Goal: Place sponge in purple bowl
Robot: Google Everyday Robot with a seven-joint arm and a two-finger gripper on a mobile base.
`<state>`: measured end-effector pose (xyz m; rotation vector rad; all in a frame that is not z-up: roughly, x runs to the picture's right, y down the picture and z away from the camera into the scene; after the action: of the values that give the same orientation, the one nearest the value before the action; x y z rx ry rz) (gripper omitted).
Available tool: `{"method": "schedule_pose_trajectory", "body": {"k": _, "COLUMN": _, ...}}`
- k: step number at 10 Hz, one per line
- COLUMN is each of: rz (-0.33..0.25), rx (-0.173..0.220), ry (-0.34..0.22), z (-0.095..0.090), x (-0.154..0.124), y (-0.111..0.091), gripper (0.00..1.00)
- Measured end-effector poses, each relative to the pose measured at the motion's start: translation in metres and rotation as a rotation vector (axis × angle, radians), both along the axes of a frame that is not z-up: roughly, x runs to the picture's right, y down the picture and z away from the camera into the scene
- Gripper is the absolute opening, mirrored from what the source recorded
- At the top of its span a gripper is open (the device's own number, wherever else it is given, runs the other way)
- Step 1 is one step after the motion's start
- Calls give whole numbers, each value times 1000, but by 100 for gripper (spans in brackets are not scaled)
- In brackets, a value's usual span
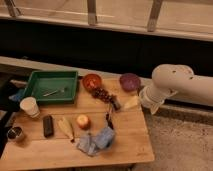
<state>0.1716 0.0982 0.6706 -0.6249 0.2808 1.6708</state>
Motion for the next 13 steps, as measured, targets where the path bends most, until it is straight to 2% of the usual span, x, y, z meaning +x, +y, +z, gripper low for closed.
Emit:
{"method": "schedule_pose_trajectory", "body": {"k": 8, "rz": -8, "rx": 3, "ry": 6, "z": -1, "x": 1, "y": -1, "gripper": 80}}
{"method": "schedule_pose_trajectory", "body": {"k": 10, "rz": -51, "rx": -16, "ry": -11, "z": -2, "x": -8, "y": -2, "gripper": 80}}
{"method": "schedule_pose_trajectory", "body": {"k": 12, "rz": -79, "rx": -50, "ry": -29, "z": 9, "x": -22, "y": 11, "gripper": 80}}
{"method": "schedule_pose_trajectory", "body": {"k": 13, "rz": -89, "rx": -77, "ry": -36, "z": 22, "x": -30, "y": 25, "gripper": 80}}
